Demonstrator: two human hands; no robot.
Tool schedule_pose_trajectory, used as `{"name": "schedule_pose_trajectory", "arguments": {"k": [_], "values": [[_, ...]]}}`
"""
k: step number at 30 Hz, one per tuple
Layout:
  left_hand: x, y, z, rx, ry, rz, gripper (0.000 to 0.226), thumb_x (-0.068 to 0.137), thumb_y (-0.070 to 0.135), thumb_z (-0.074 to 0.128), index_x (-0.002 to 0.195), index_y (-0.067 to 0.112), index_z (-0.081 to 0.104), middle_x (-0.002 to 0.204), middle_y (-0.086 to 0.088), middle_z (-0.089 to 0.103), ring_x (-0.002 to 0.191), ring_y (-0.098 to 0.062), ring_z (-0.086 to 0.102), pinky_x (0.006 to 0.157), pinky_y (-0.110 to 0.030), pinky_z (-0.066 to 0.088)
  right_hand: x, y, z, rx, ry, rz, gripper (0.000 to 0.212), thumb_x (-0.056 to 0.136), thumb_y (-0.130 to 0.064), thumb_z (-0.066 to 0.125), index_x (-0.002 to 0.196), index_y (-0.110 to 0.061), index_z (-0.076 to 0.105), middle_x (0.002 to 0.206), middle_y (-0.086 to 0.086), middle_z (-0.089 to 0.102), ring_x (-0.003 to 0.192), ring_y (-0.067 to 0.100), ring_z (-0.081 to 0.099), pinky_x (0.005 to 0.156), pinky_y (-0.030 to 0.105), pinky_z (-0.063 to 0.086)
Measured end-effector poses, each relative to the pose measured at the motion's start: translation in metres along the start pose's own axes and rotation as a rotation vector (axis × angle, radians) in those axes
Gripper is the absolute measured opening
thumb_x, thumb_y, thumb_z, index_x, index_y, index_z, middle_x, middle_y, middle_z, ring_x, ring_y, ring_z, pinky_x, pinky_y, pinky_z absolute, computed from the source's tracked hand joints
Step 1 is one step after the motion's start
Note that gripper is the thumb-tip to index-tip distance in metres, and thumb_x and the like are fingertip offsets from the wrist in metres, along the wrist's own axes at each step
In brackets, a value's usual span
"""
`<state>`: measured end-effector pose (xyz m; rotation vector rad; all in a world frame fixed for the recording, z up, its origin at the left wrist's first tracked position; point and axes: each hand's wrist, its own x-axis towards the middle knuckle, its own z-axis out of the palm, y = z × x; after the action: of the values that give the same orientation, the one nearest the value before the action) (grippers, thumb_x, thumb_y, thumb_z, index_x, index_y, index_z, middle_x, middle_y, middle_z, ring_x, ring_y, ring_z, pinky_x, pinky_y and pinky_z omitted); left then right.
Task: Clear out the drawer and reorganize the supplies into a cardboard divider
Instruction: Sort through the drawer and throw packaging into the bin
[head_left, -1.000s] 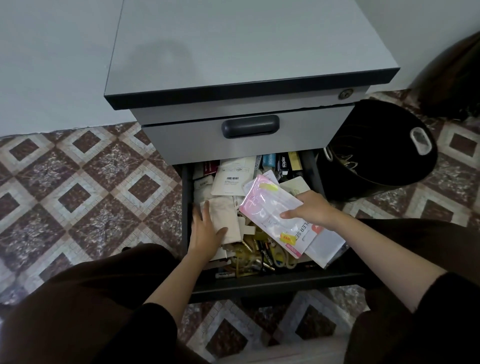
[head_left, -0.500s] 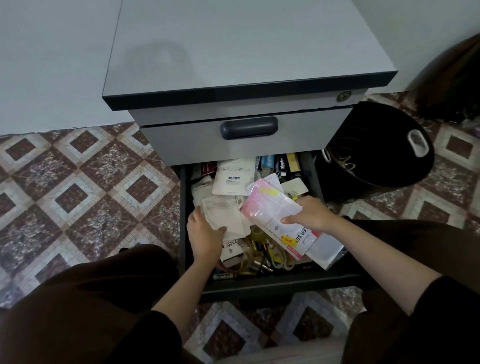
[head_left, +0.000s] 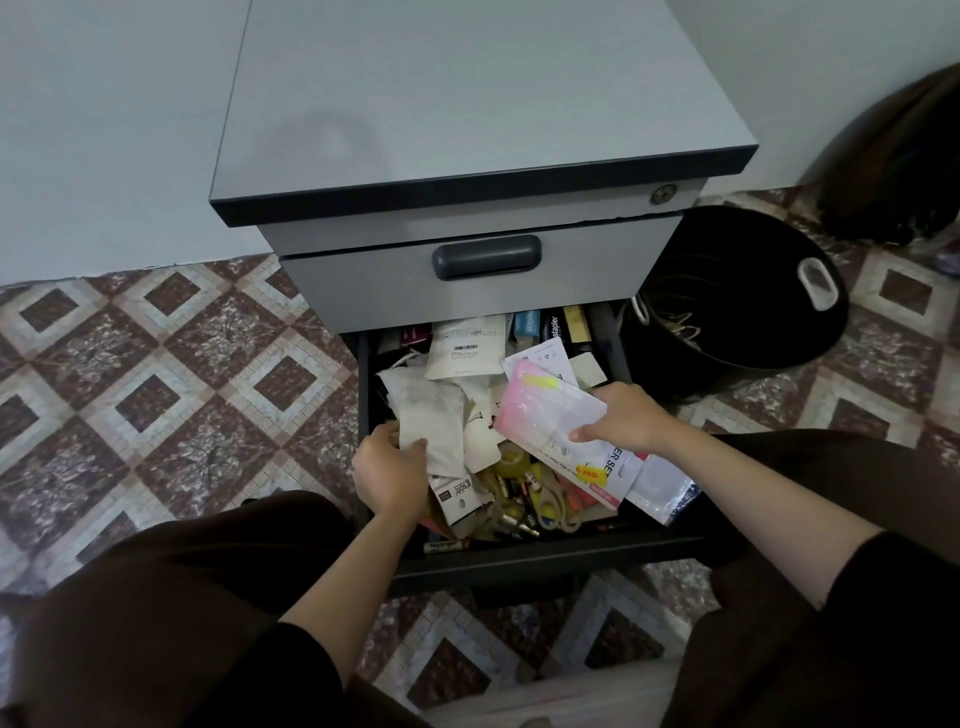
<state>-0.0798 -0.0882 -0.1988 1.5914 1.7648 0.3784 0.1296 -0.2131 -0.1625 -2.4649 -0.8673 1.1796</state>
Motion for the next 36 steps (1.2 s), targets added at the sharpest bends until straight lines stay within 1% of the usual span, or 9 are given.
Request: {"name": "schedule_pose_trajectory", "arguments": {"k": [6, 11, 14, 16, 18, 22, 28, 32, 36], "values": [[0.004, 0.001, -0.007, -0.155, -0.166, 0.001, 0.025, 0.089, 0.01, 0.057, 0.114, 0.005, 0.052, 0.099, -0.006, 0.055, 0.08, -0.015, 0.049, 0.069, -0.025, 0.037, -0.006, -0.003, -0.006, 0.064, 0.006, -0.014, 0.017, 0.078, -0.024, 0.075, 0.08, -0.011, 0.063, 0.084, 0.004, 0.065, 0.075, 0.02, 0.062, 0.065, 0.026, 0.047], [0.01, 0.002, -0.003, -0.234, -0.337, -0.062, 0.042, 0.092, 0.008, 0.052, 0.128, 0.004, 0.033, 0.111, -0.009, 0.049, 0.092, -0.021, 0.05, 0.075, -0.031, 0.041, -0.013, -0.007, -0.01, 0.125, 0.01, -0.029, 0.034, 0.081, -0.022, 0.072, 0.107, -0.001, 0.064, 0.075, -0.003, 0.057, 0.063, 0.01, 0.052, 0.046, 0.015, 0.038], [0.012, 0.002, 0.002, -0.25, -0.37, -0.094, 0.047, 0.088, 0.015, 0.063, 0.126, 0.004, 0.039, 0.117, -0.01, 0.053, 0.105, -0.027, 0.054, 0.082, -0.034, 0.045, -0.014, -0.004, -0.008, 0.163, 0.003, -0.052, 0.051, 0.081, -0.023, 0.072, 0.126, -0.009, 0.052, 0.098, -0.005, 0.055, 0.08, 0.011, 0.051, 0.05, 0.016, 0.032], [0.014, 0.001, 0.007, -0.264, -0.376, -0.117, 0.043, 0.086, 0.014, 0.065, 0.121, 0.005, 0.043, 0.119, -0.01, 0.055, 0.107, -0.027, 0.054, 0.084, -0.035, 0.045, -0.014, -0.003, -0.007, 0.187, -0.017, -0.05, 0.046, 0.08, -0.022, 0.074, 0.12, -0.013, 0.052, 0.108, 0.0, 0.059, 0.083, 0.014, 0.054, 0.048, 0.016, 0.035], [0.015, -0.001, 0.012, -0.272, -0.387, -0.131, 0.044, 0.084, 0.011, 0.067, 0.121, 0.006, 0.045, 0.12, -0.009, 0.056, 0.106, -0.025, 0.054, 0.082, -0.035, 0.045, -0.013, 0.0, -0.005, 0.193, -0.032, -0.035, 0.036, 0.08, -0.023, 0.074, 0.108, -0.015, 0.052, 0.095, -0.002, 0.061, 0.073, 0.014, 0.058, 0.041, 0.016, 0.039], [0.015, -0.002, 0.015, -0.272, -0.413, -0.133, 0.053, 0.078, 0.008, 0.071, 0.124, 0.008, 0.045, 0.121, -0.008, 0.057, 0.107, -0.025, 0.055, 0.085, -0.036, 0.048, -0.01, 0.0, -0.006, 0.186, -0.005, -0.029, 0.04, 0.082, -0.026, 0.071, 0.115, -0.01, 0.054, 0.106, 0.004, 0.062, 0.085, 0.02, 0.061, 0.059, 0.024, 0.049], [0.019, -0.001, 0.014, -0.295, -0.375, -0.172, 0.05, 0.084, 0.018, 0.068, 0.125, 0.006, 0.041, 0.121, -0.009, 0.055, 0.108, -0.026, 0.054, 0.09, -0.04, 0.047, -0.003, -0.003, -0.002, 0.152, 0.045, 0.001, 0.053, 0.087, -0.02, 0.066, 0.134, -0.006, 0.044, 0.128, 0.01, 0.05, 0.112, 0.027, 0.051, 0.079, 0.026, 0.039], [0.019, -0.003, 0.019, -0.302, -0.353, -0.205, 0.057, 0.084, 0.023, 0.069, 0.127, 0.003, 0.037, 0.126, -0.011, 0.053, 0.113, -0.029, 0.053, 0.09, -0.037, 0.046, 0.01, -0.004, 0.009, 0.247, 0.07, 0.045, 0.024, 0.085, -0.018, 0.068, 0.101, -0.011, 0.052, 0.101, 0.006, 0.056, 0.078, 0.015, 0.053, 0.056, 0.022, 0.038], [0.011, 0.004, 0.026, -0.27, -0.342, -0.213, 0.069, 0.081, 0.026, 0.071, 0.131, 0.004, 0.029, 0.13, -0.013, 0.049, 0.117, -0.03, 0.05, 0.084, -0.032, 0.041, 0.024, -0.003, 0.02, 0.299, 0.081, 0.065, 0.033, 0.083, -0.018, 0.069, 0.108, -0.007, 0.05, 0.104, 0.007, 0.056, 0.081, 0.016, 0.054, 0.055, 0.022, 0.039]]}}
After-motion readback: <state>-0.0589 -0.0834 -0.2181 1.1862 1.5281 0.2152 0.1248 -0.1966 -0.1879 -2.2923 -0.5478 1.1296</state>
